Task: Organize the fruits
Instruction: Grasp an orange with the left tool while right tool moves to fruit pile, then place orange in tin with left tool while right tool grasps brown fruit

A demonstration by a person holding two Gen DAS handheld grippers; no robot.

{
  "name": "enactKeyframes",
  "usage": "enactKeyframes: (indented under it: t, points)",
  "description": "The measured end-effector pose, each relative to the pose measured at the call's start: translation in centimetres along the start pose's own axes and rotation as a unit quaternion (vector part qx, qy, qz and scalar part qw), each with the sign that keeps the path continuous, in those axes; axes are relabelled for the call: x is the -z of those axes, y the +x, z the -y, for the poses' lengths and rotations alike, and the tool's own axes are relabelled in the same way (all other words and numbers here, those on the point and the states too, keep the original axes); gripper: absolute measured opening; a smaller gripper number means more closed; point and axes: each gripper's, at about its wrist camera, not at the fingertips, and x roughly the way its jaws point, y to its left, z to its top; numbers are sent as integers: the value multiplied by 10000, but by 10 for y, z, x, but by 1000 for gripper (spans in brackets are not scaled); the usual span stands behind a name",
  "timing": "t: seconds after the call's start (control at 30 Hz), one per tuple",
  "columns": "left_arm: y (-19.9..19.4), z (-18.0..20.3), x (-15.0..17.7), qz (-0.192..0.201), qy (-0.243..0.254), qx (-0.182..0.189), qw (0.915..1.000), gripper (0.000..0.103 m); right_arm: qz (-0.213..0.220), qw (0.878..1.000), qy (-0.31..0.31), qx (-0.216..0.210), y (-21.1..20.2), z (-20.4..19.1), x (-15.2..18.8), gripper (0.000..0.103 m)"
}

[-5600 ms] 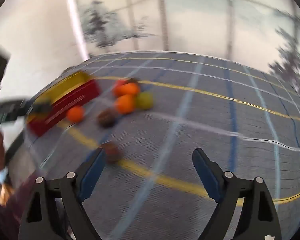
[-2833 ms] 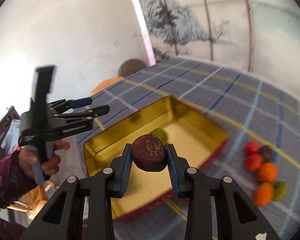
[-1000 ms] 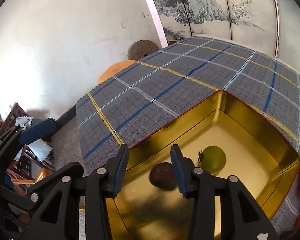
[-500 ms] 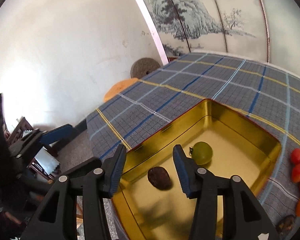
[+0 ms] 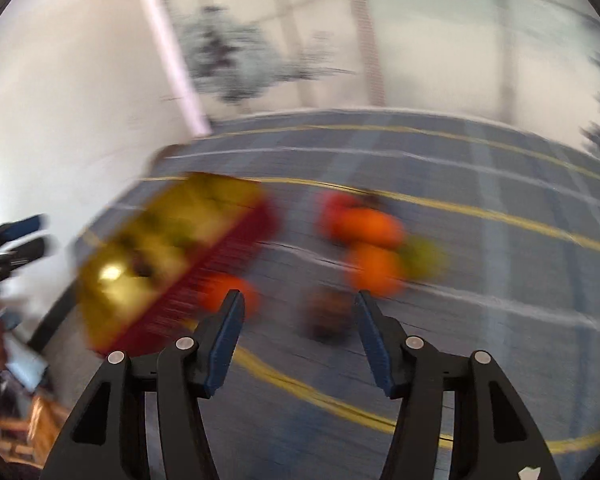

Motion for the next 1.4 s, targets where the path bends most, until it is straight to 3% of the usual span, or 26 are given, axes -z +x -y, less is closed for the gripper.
enactKeyframes:
  t: [0.1, 0.2, 0.33, 0.37, 0.5, 0.63, 0.73, 0.8, 0.93, 1.03, 1.1, 1.17, 1.23, 1.27, 1.37, 1.4]
  points:
    - [6, 37, -15, -49, 726, 433, 9964, 84, -53, 9981, 289, 533, -5, 45, 12, 54]
    - [20, 76, -31, -227, 1597, 1036, 9815, 77, -42, 9953, 607, 757, -10, 88, 22, 54]
    - [53, 120, -50, -605, 2849, 1389, 9465, 51, 228, 9912, 1247, 379, -24, 119, 26, 61]
    - [65, 129, -53, -828, 3141, 1523, 9334, 43, 240, 9911, 1270, 322, -23, 120, 26, 61]
    - [105, 151, -56, -1518, 4012, 1799, 8852, 42, 290, 9928, 1155, 118, -24, 117, 27, 62]
    - [138, 155, -57, -2189, 4308, 1962, 8533, 42, 394, 9923, 1167, -88, -29, 115, 30, 65]
    - [160, 154, -52, -2539, 4565, 1841, 8326, 42, 427, 9906, 1282, -234, -30, 118, 30, 65]
    - [175, 155, -49, -2704, 4631, 1708, 8266, 42, 444, 9891, 1356, -373, -31, 120, 30, 65]
    - [186, 151, -39, -2927, 4659, 1809, 8152, 42, 472, 9865, 1473, -539, -32, 123, 31, 66]
    - [184, 150, -39, -2976, 4527, 1829, 8204, 39, 480, 9863, 1472, -564, -31, 123, 31, 67]
    - [182, 148, -38, -2890, 4386, 1728, 8332, 37, 470, 9866, 1452, -578, -31, 122, 30, 67]
    - [174, 145, -36, -2688, 4201, 1538, 8530, 37, 434, 9870, 1444, -553, -30, 121, 30, 67]
    - [156, 140, -38, -2342, 3896, 1461, 8787, 37, 411, 9877, 1412, -533, -29, 120, 30, 67]
    - [143, 136, -41, -2116, 3620, 1449, 8962, 37, 409, 9883, 1374, -520, -29, 119, 30, 67]
    - [109, 117, -55, -1579, 2505, 1420, 9445, 37, 298, 9928, 1059, -467, -26, 106, 28, 67]
    - [100, 110, -57, -1441, 2123, 1361, 9569, 37, 211, 9950, 871, -437, -23, 99, 26, 67]
